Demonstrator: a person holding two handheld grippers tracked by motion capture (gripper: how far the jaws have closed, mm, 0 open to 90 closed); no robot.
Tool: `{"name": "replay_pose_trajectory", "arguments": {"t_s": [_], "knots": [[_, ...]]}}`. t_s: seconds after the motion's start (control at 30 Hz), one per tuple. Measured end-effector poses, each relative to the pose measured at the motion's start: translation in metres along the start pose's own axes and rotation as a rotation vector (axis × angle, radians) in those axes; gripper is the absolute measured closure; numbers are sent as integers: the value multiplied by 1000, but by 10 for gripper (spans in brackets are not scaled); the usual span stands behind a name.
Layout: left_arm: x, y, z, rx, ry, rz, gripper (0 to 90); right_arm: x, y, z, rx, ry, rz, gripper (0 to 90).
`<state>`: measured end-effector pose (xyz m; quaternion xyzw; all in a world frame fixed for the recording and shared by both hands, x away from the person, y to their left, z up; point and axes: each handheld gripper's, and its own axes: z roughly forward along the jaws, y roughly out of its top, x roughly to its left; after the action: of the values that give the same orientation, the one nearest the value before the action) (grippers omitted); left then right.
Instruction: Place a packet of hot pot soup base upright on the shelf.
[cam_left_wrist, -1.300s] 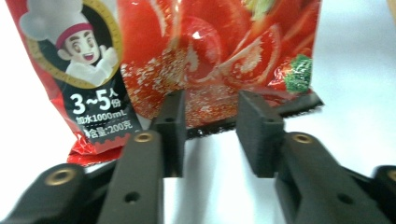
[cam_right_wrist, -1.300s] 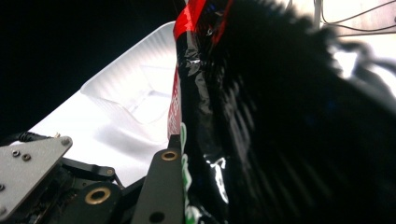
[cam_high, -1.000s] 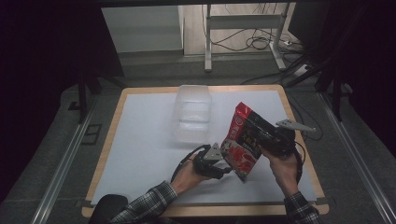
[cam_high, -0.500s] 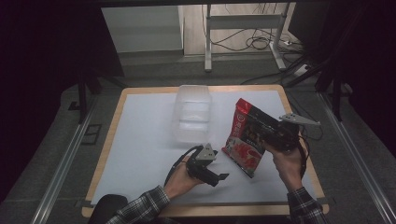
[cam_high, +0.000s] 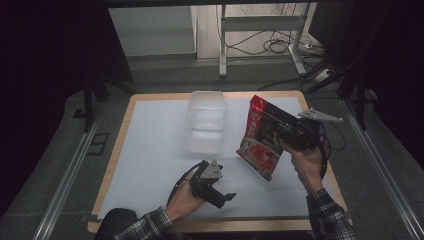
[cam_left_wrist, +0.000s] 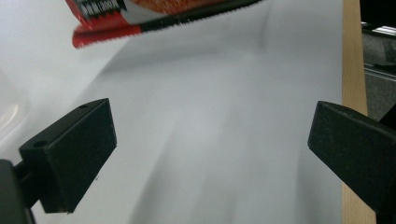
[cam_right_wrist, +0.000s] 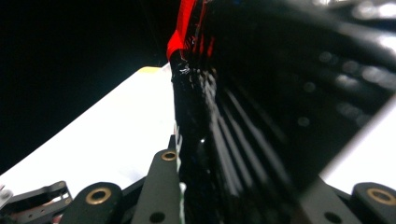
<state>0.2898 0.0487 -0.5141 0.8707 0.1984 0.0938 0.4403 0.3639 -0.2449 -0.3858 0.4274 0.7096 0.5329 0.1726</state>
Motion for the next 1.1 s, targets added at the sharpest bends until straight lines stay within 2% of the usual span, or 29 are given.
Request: {"name": "replay_pose_trajectory", "arguments": {"t_s": [0.3, 0.63, 0.87, 1.1], "knots": [[0, -9, -13, -14, 20, -25, 0, -1, 18, 9, -11, 8, -16, 756], [-3, -19, -24, -12, 19, -51, 0, -5, 39, 20, -28, -1, -39, 756], [-5, -26, -34, -9, 23, -64, 0, -9, 53, 36, -52, 8, -40, 756], [-7, -32, -40, 2, 31, -64, 0, -7, 69, 53, -67, 16, -57, 756]]}}
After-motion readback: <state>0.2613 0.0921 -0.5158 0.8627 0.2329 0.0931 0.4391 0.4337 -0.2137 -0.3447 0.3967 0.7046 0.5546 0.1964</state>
